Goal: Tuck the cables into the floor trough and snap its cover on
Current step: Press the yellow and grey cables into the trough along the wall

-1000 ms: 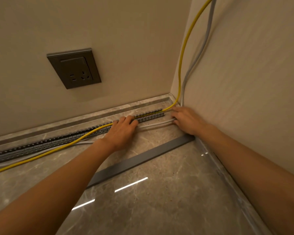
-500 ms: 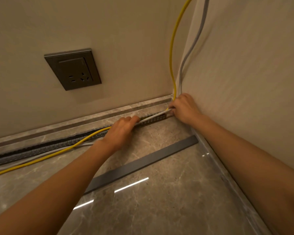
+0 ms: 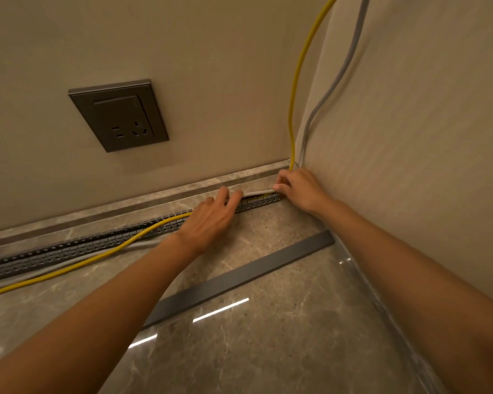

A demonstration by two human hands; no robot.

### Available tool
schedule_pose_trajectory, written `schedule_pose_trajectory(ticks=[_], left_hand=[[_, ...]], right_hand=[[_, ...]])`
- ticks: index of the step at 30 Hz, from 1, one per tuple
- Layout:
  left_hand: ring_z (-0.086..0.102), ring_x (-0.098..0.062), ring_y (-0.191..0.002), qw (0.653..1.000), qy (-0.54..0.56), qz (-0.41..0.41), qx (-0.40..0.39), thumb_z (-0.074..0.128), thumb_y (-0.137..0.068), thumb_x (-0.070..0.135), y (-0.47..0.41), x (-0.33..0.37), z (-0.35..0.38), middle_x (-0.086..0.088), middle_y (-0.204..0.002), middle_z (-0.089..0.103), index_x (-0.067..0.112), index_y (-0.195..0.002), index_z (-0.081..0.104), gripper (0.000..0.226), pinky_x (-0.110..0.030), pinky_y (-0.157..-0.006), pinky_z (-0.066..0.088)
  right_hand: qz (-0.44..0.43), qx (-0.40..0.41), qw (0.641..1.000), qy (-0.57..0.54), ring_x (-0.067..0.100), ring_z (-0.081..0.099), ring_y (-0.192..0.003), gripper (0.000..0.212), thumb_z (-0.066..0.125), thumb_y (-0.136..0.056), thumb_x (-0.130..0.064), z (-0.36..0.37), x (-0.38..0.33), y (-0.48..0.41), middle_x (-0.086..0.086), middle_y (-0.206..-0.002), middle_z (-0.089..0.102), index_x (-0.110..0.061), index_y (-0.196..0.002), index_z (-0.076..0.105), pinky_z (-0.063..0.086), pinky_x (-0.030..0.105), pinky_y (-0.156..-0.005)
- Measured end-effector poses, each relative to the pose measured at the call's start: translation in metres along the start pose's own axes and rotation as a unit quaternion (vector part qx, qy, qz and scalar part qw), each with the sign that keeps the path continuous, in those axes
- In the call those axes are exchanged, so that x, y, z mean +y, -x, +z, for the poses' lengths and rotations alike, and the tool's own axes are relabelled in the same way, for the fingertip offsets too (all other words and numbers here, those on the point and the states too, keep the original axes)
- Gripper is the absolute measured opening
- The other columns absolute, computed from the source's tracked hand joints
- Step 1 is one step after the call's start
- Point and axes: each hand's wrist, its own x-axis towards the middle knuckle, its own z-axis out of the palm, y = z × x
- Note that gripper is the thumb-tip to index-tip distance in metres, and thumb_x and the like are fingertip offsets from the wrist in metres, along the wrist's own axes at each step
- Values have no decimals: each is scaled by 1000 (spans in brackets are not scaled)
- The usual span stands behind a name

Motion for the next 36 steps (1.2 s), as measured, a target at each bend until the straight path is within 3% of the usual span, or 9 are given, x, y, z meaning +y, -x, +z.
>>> schedule_pose_trajectory(ticks=[7,10,12,16,19,21,25,29,36], left_hand=[[59,-30,-78,998,-43,1,37,66,-81,1,4,0,-3,-15,-94,62,6,-107,58,28,-36,-63,46],[56,-31,-93,998,-59,-19,27,53,-90,3,-1,3,-7,-15,-106,59,7,-114,55,24,-36,-74,43],[53,-31,-96,997,-68,-19,20,53,-90,2,-3,5,-10,-15,-109,56,5,-113,57,24,-35,-71,39],[62,-29,-67,990,-135,40,16,83,-55,-3,-6,8,-20,-13,-74,64,3,-73,70,23,-32,-53,49],[64,-27,-70,985,-157,68,-14,79,-64,-1,-3,11,-22,-14,-79,68,0,-84,70,22,-32,-57,53],[64,-24,-60,984,-163,76,9,85,-55,1,3,9,-28,-12,-72,68,2,-80,69,30,-28,-47,51],[64,-30,-69,989,-139,40,-26,77,-66,-4,12,8,-20,-19,-88,64,-5,-97,64,33,-33,-52,54],[56,-34,-104,994,-87,-5,-73,47,-90,-2,3,8,-18,-18,-121,52,1,-124,45,34,-39,-84,47],[55,-37,-105,993,-17,-15,-116,42,-91,0,3,6,-19,-18,-127,45,1,-129,42,38,-42,-88,46]], right_hand=[[21,15,999,-39,28,57,-86,15,63,-84,-13,8,4,-1,12,-79,61,-14,-71,57,37,30,-71],[36,10,998,-43,22,55,-80,11,66,-82,-9,6,2,-6,14,-82,64,-9,-71,64,39,28,-71],[39,0,999,-31,23,59,-83,6,66,-81,-5,6,3,-7,17,-90,69,-2,-77,68,45,31,-75],[50,12,998,26,32,64,-95,8,66,-81,-9,6,0,-4,18,-99,71,-4,-84,71,49,33,-80],[77,23,994,69,35,63,-98,13,62,-84,-10,4,-7,-5,21,-103,70,-1,-92,69,50,38,-85],[79,29,994,76,36,63,-100,16,57,-86,-7,5,-11,-4,22,-104,69,-2,-94,69,50,40,-88],[87,45,995,30,36,63,-96,15,56,-86,-4,8,-11,2,22,-98,70,-4,-86,71,51,39,-84],[87,52,995,25,37,63,-95,18,52,-88,-2,9,-17,10,23,-98,69,-2,-90,70,52,41,-83],[83,94,992,31,39,61,-98,22,45,-86,8,16,-33,25,24,-104,64,4,-95,65,51,41,-80]])
